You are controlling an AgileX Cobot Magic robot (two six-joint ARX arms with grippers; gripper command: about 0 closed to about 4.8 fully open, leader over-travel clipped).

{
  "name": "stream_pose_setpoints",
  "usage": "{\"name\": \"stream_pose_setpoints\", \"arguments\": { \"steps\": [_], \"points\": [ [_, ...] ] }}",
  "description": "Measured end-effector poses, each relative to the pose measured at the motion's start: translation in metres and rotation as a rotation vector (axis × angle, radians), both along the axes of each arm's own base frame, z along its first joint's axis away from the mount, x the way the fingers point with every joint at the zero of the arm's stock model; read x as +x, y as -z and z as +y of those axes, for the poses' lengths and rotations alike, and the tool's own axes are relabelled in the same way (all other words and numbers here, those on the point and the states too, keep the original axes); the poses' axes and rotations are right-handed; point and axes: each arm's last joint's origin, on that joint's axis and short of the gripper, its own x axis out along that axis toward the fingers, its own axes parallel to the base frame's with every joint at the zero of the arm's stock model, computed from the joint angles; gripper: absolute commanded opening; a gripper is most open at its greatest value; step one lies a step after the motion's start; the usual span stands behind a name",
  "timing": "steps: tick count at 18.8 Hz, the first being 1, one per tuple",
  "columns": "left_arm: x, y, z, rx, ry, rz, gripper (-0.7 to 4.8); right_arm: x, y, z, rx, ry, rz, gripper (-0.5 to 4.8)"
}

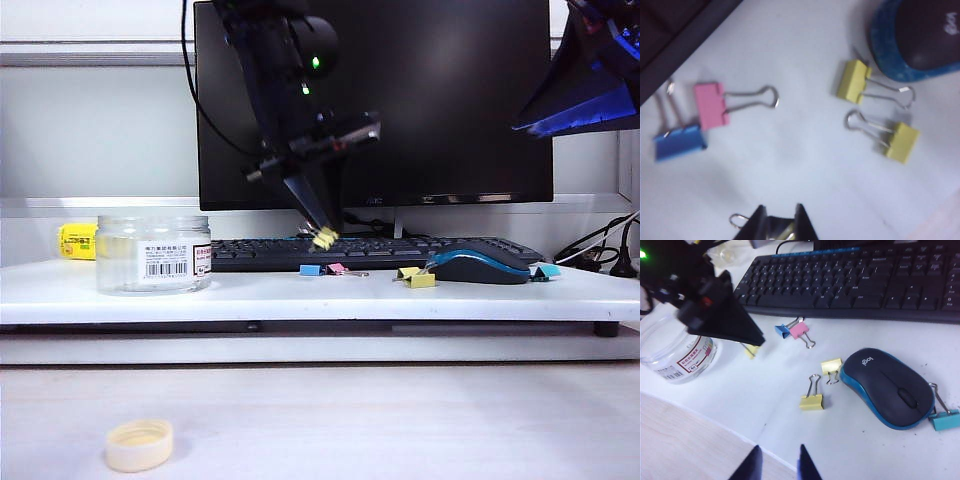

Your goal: Take the clips out of the round transparent plastic box and place them on the table.

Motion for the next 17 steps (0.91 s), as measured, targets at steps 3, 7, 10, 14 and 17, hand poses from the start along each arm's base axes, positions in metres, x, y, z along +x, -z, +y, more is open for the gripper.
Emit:
{"name": "stream_pose_setpoints", "arguments": {
  "steps": [3,7,10,14,17],
  "points": [
    [0.006,0.01,-0.004,-0.004,-0.001,-0.012,0.66,0.0,0.0,0.0,-0.003,0.006,0.002,1.0],
    [0.011,0.015,-0.008,-0.022,-0.001,-0.039,0.98,0.0,0.001,0.0,-0.005,0.006,0.006,1.0],
    [0.013,0.018,-0.009,-0.021,0.0,-0.038,1.29,0.0,0.001,0.0,-0.006,0.006,0.007,1.0],
    [0.013,0.018,-0.009,-0.021,0.0,-0.038,1.3,0.0,0.001,0.0,-0.007,0.006,0.008,1.0],
    [0.013,0.018,-0.009,-0.021,-0.002,-0.035,1.31,0.0,0.001,0.0,-0.008,0.009,0.008,1.0]
  ]
}}
